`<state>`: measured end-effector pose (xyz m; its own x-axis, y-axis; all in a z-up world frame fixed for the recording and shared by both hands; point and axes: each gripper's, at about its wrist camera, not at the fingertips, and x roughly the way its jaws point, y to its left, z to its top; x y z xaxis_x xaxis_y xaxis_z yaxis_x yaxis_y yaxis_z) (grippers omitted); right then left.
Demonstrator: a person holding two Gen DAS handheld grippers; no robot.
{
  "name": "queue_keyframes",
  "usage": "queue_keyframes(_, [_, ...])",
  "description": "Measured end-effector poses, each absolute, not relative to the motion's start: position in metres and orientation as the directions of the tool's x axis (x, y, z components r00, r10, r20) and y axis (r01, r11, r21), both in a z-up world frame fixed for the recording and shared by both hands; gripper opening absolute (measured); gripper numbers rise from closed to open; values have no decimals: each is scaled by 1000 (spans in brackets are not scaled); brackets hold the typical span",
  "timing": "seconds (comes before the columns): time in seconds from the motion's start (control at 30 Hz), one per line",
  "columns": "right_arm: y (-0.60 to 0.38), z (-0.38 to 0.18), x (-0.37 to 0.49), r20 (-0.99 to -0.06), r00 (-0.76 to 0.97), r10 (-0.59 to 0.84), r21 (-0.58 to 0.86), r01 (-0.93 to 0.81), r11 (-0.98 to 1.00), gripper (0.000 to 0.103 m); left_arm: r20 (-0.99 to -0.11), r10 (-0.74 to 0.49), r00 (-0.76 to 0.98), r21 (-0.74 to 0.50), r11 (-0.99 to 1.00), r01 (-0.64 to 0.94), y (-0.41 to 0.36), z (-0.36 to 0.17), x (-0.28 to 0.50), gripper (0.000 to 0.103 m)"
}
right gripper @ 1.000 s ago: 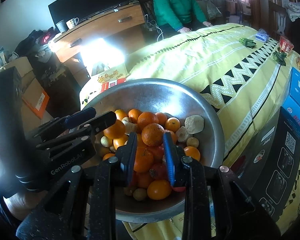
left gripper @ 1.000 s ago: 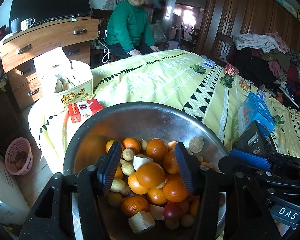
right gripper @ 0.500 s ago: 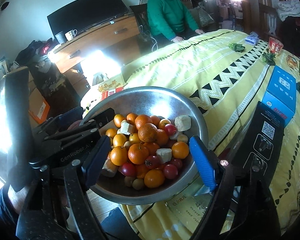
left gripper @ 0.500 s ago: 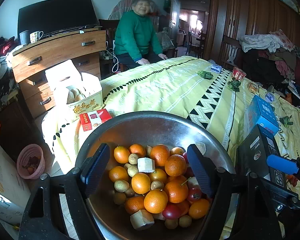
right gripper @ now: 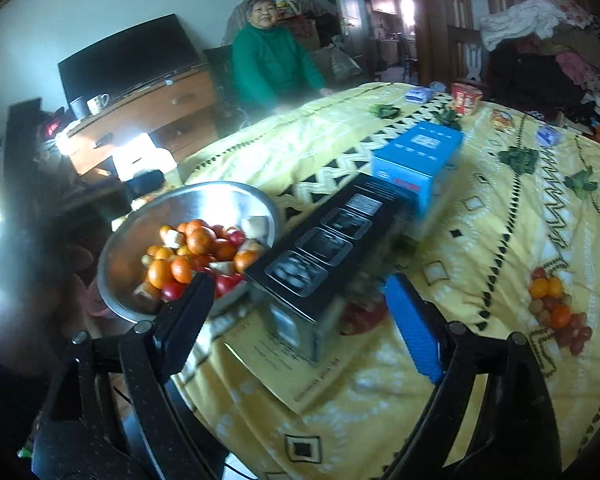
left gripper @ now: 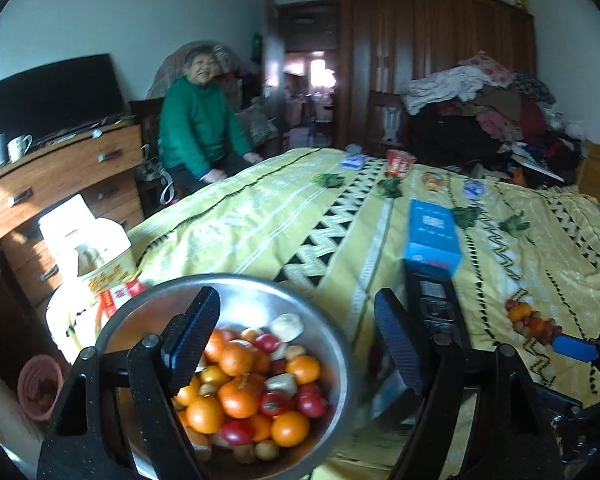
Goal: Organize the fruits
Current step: 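Move both open tools back toward the fruit pile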
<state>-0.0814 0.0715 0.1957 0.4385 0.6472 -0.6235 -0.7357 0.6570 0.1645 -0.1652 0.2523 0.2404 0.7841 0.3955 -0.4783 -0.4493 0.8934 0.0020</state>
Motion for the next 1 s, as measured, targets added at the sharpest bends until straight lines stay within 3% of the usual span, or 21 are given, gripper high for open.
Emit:
queue_keyframes(0.13, [1, 162, -61, -688, 495, 532, 152, -618, 771, 94, -441, 233, 867, 19, 968, -251, 179, 245, -140, 87])
queue_keyframes(0.3, [-71, 122, -43, -744, 525, 415, 160, -463, 872, 94, -489, 51, 871, 11, 999, -52, 102, 222, -101, 87])
queue_keyframes(0.47, [-108, 81, -22, -787, 521, 330, 144, -365, 920, 94, -576, -53, 816, -15, 998, 54, 45, 171, -63, 87])
queue_keyframes(0.73, [-141, 43, 5, -807, 529, 264, 124, -287, 950, 94, -737, -44, 675, -9, 998, 55, 17, 81, -13, 87])
queue_keyframes(1.0, [-147, 22, 13, -808, 530, 259, 139, -256, 957, 103, -795, -23, 607, -26, 1000, 5, 15, 39, 15, 87])
